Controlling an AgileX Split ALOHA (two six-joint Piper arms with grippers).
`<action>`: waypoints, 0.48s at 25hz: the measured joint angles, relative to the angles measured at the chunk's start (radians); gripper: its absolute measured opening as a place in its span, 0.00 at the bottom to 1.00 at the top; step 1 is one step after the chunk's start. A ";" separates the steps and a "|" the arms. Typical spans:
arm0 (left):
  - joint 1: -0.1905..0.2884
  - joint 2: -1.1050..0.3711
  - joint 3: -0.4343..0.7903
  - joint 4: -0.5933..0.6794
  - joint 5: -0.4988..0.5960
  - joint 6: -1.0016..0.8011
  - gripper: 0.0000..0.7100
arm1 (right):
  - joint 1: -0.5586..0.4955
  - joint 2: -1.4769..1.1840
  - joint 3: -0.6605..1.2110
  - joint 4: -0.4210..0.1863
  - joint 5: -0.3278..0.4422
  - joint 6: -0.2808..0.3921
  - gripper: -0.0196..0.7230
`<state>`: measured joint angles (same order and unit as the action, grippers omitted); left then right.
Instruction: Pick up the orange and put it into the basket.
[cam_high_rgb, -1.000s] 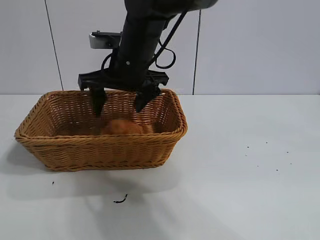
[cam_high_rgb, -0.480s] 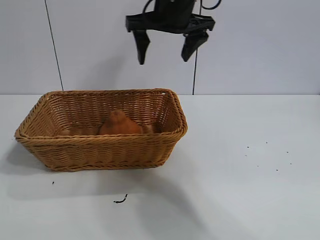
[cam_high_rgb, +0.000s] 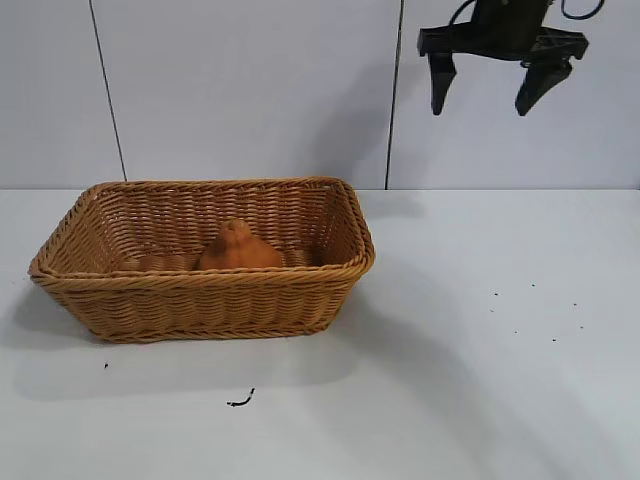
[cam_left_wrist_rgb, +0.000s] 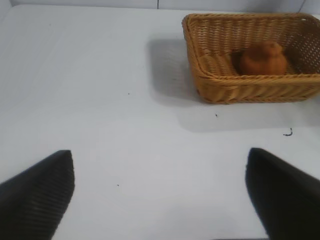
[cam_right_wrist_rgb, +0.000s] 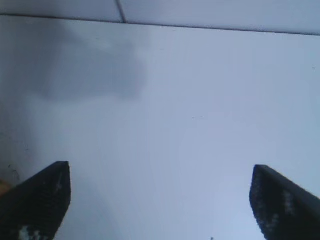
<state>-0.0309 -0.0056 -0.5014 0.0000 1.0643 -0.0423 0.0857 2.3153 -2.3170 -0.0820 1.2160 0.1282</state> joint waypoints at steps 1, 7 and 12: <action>0.000 0.000 0.000 0.000 0.000 0.000 0.94 | 0.000 -0.017 0.024 0.000 0.000 -0.002 0.89; 0.000 0.000 0.000 0.000 -0.001 0.000 0.94 | -0.001 -0.213 0.302 -0.012 -0.002 -0.026 0.89; 0.000 0.000 0.000 0.000 -0.001 0.000 0.94 | -0.003 -0.472 0.649 -0.013 -0.002 -0.030 0.89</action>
<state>-0.0309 -0.0056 -0.5014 0.0000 1.0634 -0.0423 0.0829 1.8435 -1.6683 -0.0945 1.2142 0.0984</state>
